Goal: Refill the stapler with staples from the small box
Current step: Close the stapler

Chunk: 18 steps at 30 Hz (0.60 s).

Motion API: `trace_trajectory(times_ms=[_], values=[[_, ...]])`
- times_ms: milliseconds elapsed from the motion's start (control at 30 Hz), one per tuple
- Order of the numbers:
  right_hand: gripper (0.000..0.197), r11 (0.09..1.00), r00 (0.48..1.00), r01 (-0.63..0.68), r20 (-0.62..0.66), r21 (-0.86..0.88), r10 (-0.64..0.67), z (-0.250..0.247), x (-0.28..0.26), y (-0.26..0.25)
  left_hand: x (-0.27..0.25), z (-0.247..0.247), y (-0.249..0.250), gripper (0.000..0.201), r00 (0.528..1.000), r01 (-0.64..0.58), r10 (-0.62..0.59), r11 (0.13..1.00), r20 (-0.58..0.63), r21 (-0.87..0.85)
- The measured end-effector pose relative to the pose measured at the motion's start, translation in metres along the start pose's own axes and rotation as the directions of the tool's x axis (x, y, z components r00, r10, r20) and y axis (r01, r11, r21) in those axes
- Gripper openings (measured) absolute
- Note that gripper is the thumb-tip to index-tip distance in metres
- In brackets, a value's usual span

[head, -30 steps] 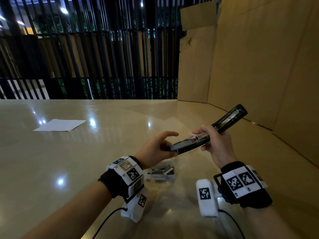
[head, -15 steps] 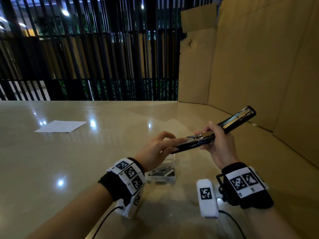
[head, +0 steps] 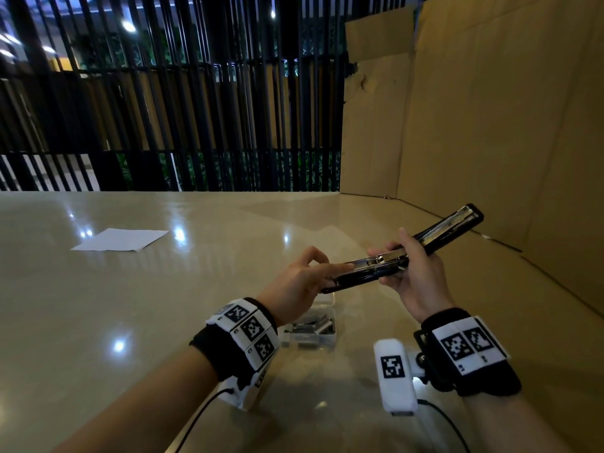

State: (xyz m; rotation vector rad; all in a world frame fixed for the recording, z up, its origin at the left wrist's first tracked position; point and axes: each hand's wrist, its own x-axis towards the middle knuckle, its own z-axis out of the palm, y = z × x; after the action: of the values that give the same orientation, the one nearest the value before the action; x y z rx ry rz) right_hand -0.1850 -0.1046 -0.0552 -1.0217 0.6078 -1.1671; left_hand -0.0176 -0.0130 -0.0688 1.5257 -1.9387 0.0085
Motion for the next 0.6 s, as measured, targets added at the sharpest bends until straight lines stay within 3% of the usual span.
trace_trajectory(times_ms=[267,433,600], values=[[0.02,0.994,0.999,0.044,0.002,-0.096,-0.044,0.001,0.001,0.006,0.001,0.0,0.0,0.04,0.999,-0.033,0.034,0.998,-0.032,0.045],[0.019,0.964,0.991,0.12,0.091,-0.239,-0.101,0.003,0.001,0.011,0.0,-0.001,0.001,0.039,1.0,-0.022,0.023,0.998,-0.019,0.057],[0.018,0.949,0.983,0.124,0.168,-0.291,-0.077,0.002,0.001,0.01,-0.001,-0.004,0.002,0.037,1.0,-0.016,0.017,0.998,-0.015,0.066]])
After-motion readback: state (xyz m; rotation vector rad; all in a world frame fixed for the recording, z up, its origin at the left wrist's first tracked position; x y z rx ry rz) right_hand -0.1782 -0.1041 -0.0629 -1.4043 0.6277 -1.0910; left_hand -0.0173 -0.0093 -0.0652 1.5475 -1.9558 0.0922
